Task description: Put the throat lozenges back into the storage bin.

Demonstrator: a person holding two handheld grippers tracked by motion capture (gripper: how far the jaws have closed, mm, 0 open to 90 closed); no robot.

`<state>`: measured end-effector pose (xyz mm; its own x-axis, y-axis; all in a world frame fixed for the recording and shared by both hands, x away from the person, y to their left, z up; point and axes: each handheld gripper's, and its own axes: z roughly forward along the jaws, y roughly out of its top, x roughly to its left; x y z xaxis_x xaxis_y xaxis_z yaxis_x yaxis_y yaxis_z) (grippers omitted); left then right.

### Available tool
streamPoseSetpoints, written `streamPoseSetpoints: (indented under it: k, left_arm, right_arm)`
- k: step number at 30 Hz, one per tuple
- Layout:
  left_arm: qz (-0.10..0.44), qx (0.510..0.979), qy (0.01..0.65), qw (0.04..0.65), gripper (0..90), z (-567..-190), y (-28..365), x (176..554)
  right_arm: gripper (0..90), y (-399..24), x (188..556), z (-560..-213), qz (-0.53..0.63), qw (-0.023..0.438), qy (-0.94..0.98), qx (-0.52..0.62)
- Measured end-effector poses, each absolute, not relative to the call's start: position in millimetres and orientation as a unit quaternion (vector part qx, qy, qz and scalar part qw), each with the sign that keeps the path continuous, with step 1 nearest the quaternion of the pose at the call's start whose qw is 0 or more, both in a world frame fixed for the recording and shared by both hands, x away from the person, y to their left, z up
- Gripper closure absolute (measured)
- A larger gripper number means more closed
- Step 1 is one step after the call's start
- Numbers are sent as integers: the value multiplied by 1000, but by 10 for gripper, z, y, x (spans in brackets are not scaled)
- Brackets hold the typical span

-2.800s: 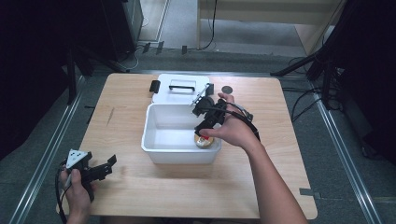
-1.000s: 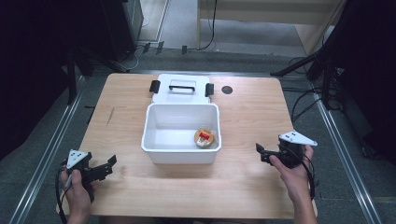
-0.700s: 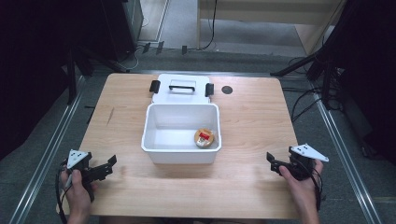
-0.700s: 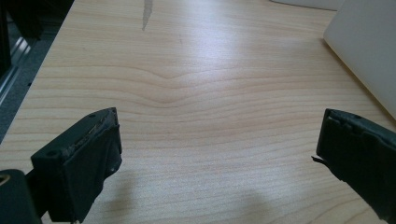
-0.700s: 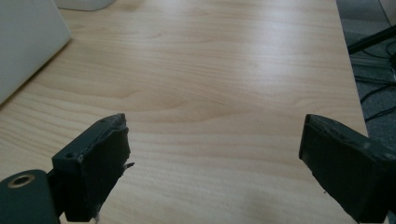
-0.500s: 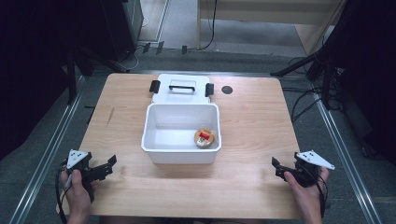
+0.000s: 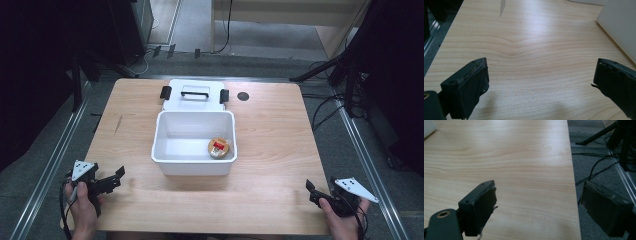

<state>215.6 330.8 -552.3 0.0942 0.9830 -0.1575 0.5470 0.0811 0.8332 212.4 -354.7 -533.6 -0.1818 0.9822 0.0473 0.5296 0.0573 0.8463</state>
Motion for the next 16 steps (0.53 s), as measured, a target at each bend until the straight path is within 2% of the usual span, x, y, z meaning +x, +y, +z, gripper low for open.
streamPoseSetpoints:
  k: [16]
  left_arm:
    - [269,621,617,403,7,-5524,3307,2169]
  right_arm:
    - [138,-3551,2090,-5453,402,289,651,576]
